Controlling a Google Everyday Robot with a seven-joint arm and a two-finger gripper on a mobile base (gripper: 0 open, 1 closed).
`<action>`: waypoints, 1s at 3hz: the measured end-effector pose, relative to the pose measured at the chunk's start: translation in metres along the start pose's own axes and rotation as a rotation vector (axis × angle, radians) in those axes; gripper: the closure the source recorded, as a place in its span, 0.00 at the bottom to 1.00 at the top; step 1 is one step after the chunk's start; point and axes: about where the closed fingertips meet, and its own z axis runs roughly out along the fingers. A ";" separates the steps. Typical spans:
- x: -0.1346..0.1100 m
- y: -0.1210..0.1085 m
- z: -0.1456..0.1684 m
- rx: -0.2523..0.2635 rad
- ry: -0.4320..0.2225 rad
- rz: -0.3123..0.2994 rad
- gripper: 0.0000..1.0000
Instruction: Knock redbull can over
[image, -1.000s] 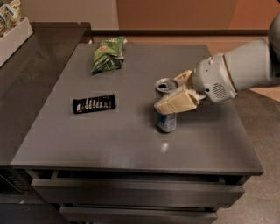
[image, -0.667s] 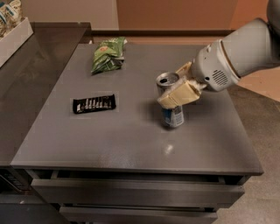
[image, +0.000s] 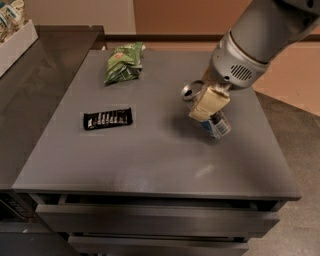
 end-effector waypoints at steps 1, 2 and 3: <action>0.011 -0.003 0.009 0.018 0.170 -0.043 1.00; 0.023 -0.005 0.021 0.023 0.308 -0.074 0.83; 0.033 -0.006 0.034 0.021 0.413 -0.103 0.59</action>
Offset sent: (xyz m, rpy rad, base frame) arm 0.0063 -0.0247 -0.0448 -0.4972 0.0502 0.0429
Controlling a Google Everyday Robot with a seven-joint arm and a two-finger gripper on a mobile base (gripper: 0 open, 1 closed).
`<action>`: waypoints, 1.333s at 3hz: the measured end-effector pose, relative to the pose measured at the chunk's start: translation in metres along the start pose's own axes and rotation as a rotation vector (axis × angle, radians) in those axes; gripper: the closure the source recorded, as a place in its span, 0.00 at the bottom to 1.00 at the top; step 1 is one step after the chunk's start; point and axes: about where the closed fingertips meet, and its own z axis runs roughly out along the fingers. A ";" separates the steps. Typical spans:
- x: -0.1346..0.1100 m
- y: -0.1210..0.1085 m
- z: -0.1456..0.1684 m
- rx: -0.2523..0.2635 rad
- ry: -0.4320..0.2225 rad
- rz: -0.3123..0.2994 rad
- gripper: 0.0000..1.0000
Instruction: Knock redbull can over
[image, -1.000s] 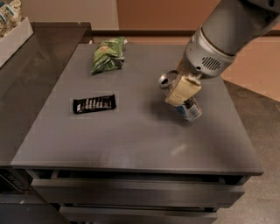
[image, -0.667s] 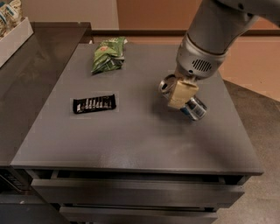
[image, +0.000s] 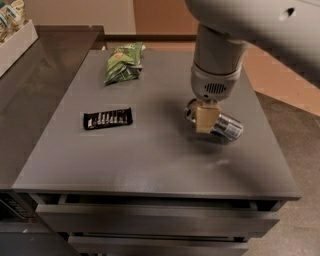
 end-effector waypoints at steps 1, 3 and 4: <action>-0.001 0.003 0.013 0.000 0.059 -0.030 0.36; -0.002 0.000 0.013 0.014 0.049 -0.028 0.00; -0.002 0.000 0.013 0.014 0.049 -0.028 0.00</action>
Offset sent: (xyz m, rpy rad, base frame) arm -0.0003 0.0011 -0.0113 -0.0515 0.0063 0.0176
